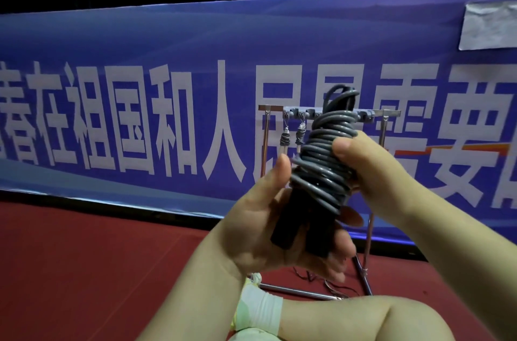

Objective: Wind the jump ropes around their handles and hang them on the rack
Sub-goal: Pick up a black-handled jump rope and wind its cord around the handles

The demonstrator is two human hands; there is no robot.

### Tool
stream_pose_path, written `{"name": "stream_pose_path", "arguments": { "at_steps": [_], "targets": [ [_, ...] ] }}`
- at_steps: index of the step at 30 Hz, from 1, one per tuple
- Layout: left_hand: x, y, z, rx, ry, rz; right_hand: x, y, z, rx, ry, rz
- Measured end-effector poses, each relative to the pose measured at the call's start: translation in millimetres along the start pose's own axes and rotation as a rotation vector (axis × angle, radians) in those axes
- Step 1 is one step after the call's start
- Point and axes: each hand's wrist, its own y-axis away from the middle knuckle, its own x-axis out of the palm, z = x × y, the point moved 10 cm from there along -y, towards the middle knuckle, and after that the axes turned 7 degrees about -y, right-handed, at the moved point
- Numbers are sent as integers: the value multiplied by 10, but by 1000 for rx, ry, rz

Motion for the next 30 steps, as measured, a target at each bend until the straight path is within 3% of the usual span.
{"name": "stream_pose_path", "arguments": {
  "at_steps": [4, 11, 16, 22, 27, 30],
  "targets": [
    [32, -87, 82, -16, 102, 34, -95, -1, -114, 64, 76, 2],
    [-380, -3, 196, -103, 40, -335, -188, 59, -325, 290, 363, 140],
    [-555, 78, 167, -102, -122, -531, -263, 66, -391, 423, 549, 125],
    [-743, 165, 113, -148, -488, -702, -444, 85, -444, 486, 875, 21],
    [-840, 213, 43, -147, -639, -803, -451, 69, -432, 454, 908, -37],
    [-876, 260, -85, -100, -791, -878, -382, 56, -395, 376, 792, -39]
  ]
}}
